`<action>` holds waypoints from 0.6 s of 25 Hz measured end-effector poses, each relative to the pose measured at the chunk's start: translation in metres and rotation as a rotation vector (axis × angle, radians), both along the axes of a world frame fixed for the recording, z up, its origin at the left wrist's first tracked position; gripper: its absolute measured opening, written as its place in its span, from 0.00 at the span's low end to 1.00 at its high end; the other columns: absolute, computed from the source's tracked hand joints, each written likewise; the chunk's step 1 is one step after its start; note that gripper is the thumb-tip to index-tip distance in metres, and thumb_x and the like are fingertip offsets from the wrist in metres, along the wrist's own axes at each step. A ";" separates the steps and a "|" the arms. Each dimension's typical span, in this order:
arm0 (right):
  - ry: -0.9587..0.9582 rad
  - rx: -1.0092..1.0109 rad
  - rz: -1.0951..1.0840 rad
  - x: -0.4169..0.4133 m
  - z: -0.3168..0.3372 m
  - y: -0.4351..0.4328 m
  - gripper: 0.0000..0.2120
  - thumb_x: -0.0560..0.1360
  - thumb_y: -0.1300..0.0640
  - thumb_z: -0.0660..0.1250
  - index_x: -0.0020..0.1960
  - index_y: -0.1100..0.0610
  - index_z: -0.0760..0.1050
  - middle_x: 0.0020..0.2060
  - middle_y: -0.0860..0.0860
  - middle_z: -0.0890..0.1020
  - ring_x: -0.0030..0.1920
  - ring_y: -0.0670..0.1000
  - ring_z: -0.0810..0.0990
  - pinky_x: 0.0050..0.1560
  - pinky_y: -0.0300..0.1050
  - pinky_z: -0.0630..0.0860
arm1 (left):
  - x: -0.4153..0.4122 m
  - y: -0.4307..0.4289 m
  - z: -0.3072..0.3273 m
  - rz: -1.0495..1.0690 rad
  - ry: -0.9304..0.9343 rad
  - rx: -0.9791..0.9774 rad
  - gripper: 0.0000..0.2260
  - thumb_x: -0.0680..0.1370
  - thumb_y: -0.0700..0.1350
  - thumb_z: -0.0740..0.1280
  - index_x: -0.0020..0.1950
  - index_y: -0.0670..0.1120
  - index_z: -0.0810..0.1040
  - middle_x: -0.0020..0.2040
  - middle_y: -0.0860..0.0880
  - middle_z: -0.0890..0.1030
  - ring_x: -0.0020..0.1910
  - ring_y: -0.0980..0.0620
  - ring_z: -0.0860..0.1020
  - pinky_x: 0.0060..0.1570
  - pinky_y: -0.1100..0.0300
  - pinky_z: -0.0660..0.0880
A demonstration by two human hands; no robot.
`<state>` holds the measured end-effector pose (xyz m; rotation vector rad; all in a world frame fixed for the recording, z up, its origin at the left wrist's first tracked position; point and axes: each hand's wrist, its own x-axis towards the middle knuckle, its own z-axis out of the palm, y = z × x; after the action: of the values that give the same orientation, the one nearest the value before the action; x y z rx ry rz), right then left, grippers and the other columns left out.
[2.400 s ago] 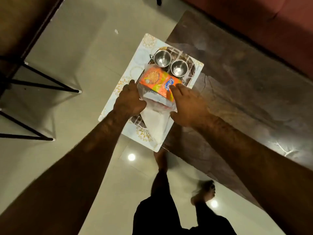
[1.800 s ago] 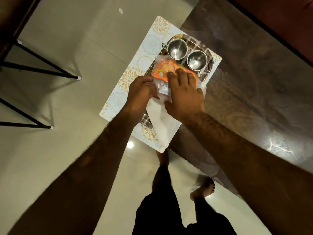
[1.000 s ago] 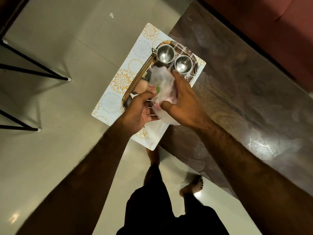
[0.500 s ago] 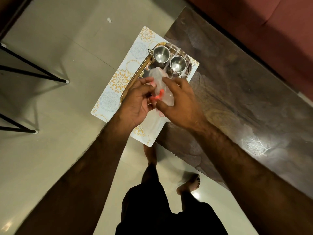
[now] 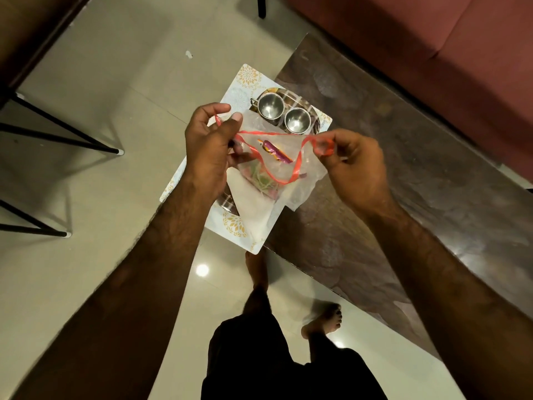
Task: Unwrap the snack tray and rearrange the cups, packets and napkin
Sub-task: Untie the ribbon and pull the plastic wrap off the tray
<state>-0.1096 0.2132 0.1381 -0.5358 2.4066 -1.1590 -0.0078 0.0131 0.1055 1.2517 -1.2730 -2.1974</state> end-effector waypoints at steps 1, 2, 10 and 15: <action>-0.034 -0.036 -0.025 0.000 0.001 0.001 0.11 0.83 0.64 0.67 0.56 0.52 0.86 0.50 0.46 0.88 0.54 0.49 0.87 0.59 0.58 0.86 | -0.001 0.001 0.004 -0.026 0.001 -0.009 0.22 0.74 0.43 0.74 0.65 0.45 0.72 0.41 0.43 0.78 0.35 0.50 0.78 0.38 0.47 0.81; -0.064 -0.067 -0.054 0.000 0.001 0.002 0.12 0.84 0.66 0.66 0.55 0.52 0.85 0.50 0.48 0.88 0.54 0.51 0.87 0.57 0.59 0.86 | -0.001 0.002 0.008 -0.073 -0.016 -0.025 0.27 0.72 0.47 0.76 0.68 0.48 0.70 0.48 0.42 0.80 0.41 0.48 0.81 0.40 0.46 0.82; -0.132 -0.146 -0.051 0.006 0.014 0.009 0.19 0.77 0.76 0.61 0.59 0.56 0.76 0.53 0.48 0.83 0.55 0.51 0.85 0.48 0.49 0.85 | -0.002 0.026 0.028 -0.251 -0.134 -0.322 0.38 0.74 0.33 0.70 0.76 0.55 0.57 0.57 0.41 0.79 0.48 0.43 0.84 0.42 0.43 0.84; -0.168 -0.113 -0.086 0.000 0.039 0.024 0.25 0.72 0.67 0.71 0.65 0.54 0.70 0.64 0.53 0.79 0.67 0.54 0.79 0.65 0.62 0.83 | -0.002 0.018 0.046 -0.339 -0.194 -0.636 0.34 0.74 0.34 0.66 0.73 0.60 0.61 0.44 0.53 0.77 0.44 0.49 0.83 0.43 0.50 0.84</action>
<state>-0.1094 0.2370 0.1767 -0.3563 2.2504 -1.3275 -0.0097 0.0307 0.1519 1.0518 -2.1707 -1.6460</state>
